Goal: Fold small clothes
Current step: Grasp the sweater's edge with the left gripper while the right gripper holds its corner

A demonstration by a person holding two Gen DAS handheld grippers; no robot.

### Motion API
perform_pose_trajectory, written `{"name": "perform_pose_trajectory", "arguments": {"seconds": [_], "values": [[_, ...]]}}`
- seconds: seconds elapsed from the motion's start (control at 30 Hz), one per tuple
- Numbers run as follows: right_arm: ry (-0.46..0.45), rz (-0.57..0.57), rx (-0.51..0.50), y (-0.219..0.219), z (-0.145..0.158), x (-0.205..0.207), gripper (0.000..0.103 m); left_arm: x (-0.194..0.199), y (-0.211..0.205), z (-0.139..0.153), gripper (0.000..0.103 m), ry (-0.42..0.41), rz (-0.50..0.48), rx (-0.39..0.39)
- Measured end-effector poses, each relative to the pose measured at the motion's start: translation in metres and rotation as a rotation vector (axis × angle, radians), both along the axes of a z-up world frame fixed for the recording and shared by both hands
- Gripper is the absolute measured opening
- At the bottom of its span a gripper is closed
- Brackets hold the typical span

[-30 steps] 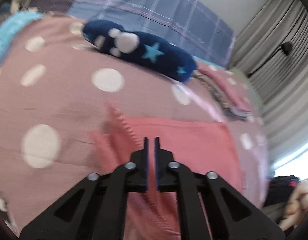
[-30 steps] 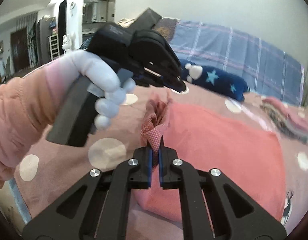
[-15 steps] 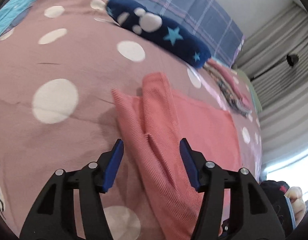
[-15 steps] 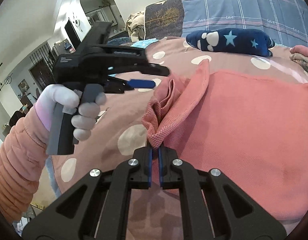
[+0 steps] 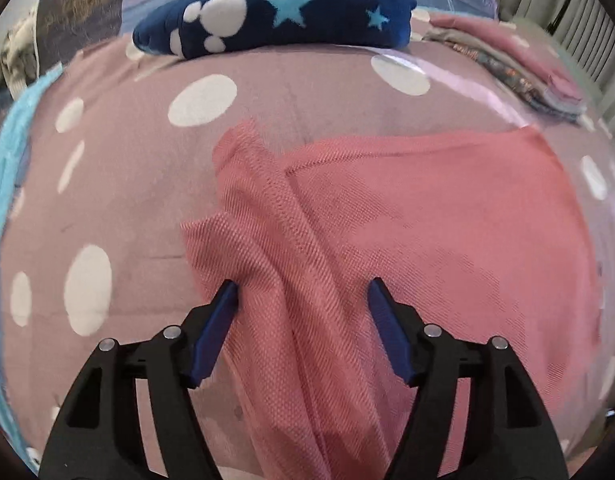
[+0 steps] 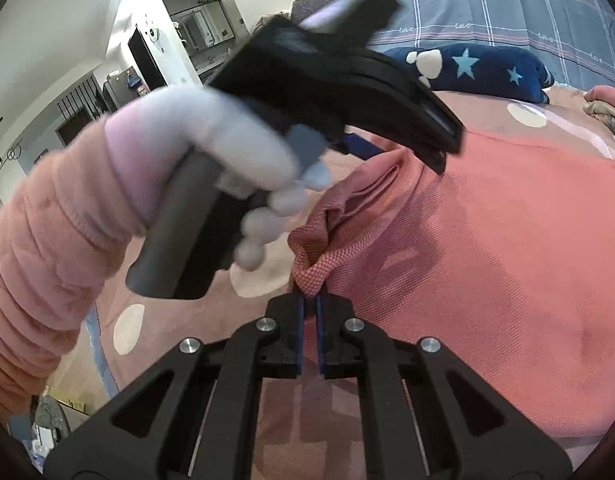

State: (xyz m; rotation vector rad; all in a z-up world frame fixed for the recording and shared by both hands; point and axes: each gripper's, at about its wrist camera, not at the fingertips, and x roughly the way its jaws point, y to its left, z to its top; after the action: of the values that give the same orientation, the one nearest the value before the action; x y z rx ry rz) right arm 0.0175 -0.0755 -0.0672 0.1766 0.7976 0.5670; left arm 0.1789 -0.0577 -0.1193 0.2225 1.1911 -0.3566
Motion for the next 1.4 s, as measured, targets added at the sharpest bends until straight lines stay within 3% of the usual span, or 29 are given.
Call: {"name": "perform_pose_trajectory", "arguments": {"seconds": [0.03, 0.07, 0.1, 0.17, 0.23, 0.47, 0.7, 1.1, 1.4], "values": [[-0.002, 0.003, -0.004, 0.001, 0.0, -0.001, 0.005, 0.001, -0.001, 0.0, 0.068, -0.005, 0.006, 0.008], [-0.004, 0.004, -0.009, 0.002, 0.0, -0.001, 0.005, 0.003, -0.001, 0.0, 0.062, -0.009, 0.011, 0.006], [-0.006, 0.004, -0.012, 0.002, 0.0, -0.001, 0.005, 0.004, 0.001, 0.001, 0.053, -0.011, 0.012, -0.005], [-0.007, 0.007, -0.012, 0.002, -0.001, 0.0, 0.005, 0.006, 0.007, 0.003, 0.015, -0.011, 0.031, -0.027], [-0.008, 0.009, -0.008, 0.001, -0.001, 0.001, 0.005, 0.01, 0.02, 0.007, 0.008, 0.001, 0.063, -0.081], [-0.013, 0.007, 0.022, -0.005, 0.002, 0.001, 0.005, 0.006, 0.049, 0.036, 0.006, -0.014, 0.111, -0.292], [-0.056, -0.024, 0.072, -0.025, 0.02, -0.009, 0.005, 0.0, 0.024, 0.065, 0.006, -0.045, 0.065, -0.412], [-0.046, -0.185, 0.205, -0.133, 0.034, -0.041, 0.005, -0.025, -0.087, 0.086, 0.006, -0.064, -0.113, -0.451], [-0.014, -0.296, 0.256, -0.201, 0.02, -0.061, 0.005, -0.032, -0.169, 0.065, 0.006, -0.005, -0.192, -0.403]]}}
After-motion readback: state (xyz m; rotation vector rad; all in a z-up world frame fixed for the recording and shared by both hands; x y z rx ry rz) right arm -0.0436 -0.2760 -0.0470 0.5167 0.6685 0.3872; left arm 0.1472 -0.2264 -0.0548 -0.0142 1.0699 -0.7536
